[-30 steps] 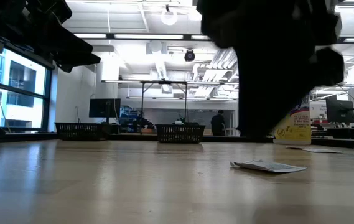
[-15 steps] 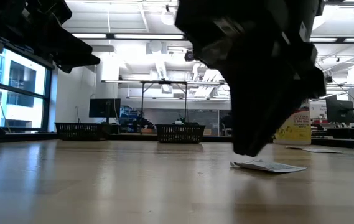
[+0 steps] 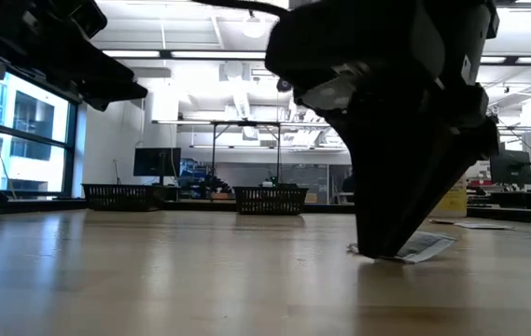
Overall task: Pick & Place First Aid Supplies
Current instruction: Put the gray towelette pack into the left black bin
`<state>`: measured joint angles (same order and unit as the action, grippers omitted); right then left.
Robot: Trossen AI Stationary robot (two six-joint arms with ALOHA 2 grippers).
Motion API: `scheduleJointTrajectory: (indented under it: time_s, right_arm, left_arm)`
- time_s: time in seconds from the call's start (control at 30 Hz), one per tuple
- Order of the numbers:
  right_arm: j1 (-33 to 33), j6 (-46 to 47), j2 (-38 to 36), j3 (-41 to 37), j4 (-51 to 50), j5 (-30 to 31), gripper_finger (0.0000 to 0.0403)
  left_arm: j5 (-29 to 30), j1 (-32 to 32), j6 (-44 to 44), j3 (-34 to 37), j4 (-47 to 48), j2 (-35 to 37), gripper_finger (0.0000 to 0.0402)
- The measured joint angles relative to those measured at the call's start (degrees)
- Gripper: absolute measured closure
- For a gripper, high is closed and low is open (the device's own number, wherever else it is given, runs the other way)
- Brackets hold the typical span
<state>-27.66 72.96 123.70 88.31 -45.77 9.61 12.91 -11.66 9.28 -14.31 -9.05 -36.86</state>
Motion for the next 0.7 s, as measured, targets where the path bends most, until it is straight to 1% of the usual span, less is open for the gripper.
scheduleJointTrajectory:
  time_s: [0.17, 0.3, 0.43, 0.53, 0.6, 0.7]
  right_arm:
    - [-0.1, -0.2, -0.3, 1.2, -4.5, -1.4, 0.0321]
    - [-0.2, -3.4, 0.0, 5.0, -14.2, -3.4, 0.0321]
    - [-0.2, -1.1, -0.1, 7.0, -20.6, -4.2, 0.0321]
    - [-0.2, -1.4, -0.1, 7.5, -18.5, -4.0, 0.0321]
    - [-0.3, -3.5, -0.2, 7.4, -15.4, -4.0, 0.0321]
    - [-0.4, -5.1, -0.2, 5.4, -12.1, -4.1, 0.0321]
  left_arm:
    - [0.1, 0.0, 0.0, 0.0, 0.0, 0.0, 0.0195]
    - [0.1, 0.0, 0.0, 0.0, -0.2, 0.0, 0.0195]
    - [0.2, 0.0, 0.0, 0.0, -0.2, 0.0, 0.0195]
    - [0.2, 0.0, 0.0, 0.0, -0.2, 0.0, 0.0195]
    - [0.3, 0.0, 0.0, 0.0, -0.3, 0.0, 0.0195]
    - [0.3, 0.0, 0.0, 0.0, -0.3, 0.0, 0.0195]
